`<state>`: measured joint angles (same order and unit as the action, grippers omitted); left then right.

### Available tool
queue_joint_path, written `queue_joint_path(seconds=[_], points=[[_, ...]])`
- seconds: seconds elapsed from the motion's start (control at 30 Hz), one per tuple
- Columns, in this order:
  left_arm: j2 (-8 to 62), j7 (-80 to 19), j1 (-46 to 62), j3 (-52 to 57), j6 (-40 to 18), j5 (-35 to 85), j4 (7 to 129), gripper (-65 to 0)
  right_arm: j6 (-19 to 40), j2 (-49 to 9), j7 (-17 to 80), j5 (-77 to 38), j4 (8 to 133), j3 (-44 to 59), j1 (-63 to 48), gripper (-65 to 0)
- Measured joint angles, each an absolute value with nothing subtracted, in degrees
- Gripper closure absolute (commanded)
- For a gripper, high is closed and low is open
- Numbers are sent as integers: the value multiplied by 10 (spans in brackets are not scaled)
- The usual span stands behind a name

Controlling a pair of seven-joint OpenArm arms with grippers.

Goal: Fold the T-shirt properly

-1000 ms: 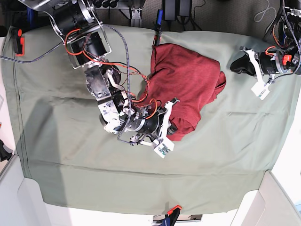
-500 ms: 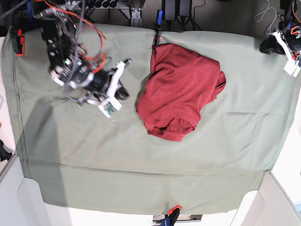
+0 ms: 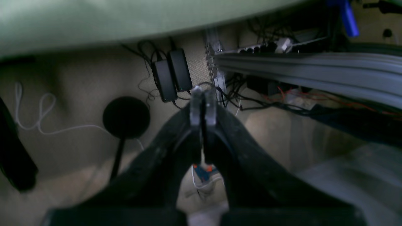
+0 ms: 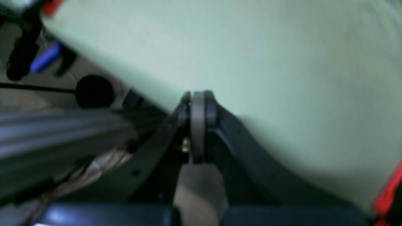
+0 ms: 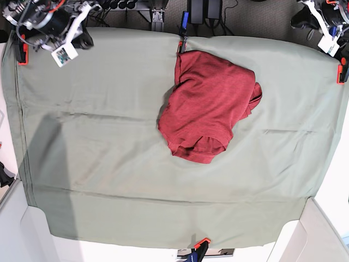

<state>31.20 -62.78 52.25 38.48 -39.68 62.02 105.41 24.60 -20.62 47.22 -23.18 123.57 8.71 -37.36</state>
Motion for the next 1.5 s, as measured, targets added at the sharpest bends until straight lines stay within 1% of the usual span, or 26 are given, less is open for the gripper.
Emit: queue_joint_path(seconds=[0.17,0.27,0.33,0.5,0.57,0.67,0.77,0.93,1.13,1.23,1.37,1.43,1.5], points=[[292,-629,543,380,-397,568,1049,0,252,-206,500,-246,1226,98,-448,0],[293,-625,545,351,-397,543,1030,0,253,-206,513,-265,1201,90,-471,0],[294,-617,544,312,-397,511,1009,0,253,-206,515,-269,1171,79,-480,0],[294,-531,542,177,-396,392,937,0,252,-206,519,-254,1069,47,-485,0],[292,-516,527,121,-396,338,902,0,240,-206,517,-237,1031,36,-482,0],[290,-506,485,49,-338,284,839,0,225,-206,517,-225,973,30,-477,0],[290,-502,428,-9,-309,263,767,0,222,-206,530,-226,904,29,-445,0],[263,-499,345,-96,-309,217,628,0,222,-206,577,-226,766,29,-356,0],[216,-469,229,-171,-237,158,449,0,223,-201,570,-234,607,25,-244,0],[189,-464,169,-192,-229,152,376,0,223,-200,572,-232,544,13,-198,0],[166,-462,107,-210,-227,156,322,0,220,-200,571,-231,498,-4,-161,0],[161,-461,85,-215,-211,160,317,0,220,-200,571,-227,491,-8,-152,0],[155,-460,70,-223,-210,161,317,0,221,-198,573,-223,490,-8,-144,0]])
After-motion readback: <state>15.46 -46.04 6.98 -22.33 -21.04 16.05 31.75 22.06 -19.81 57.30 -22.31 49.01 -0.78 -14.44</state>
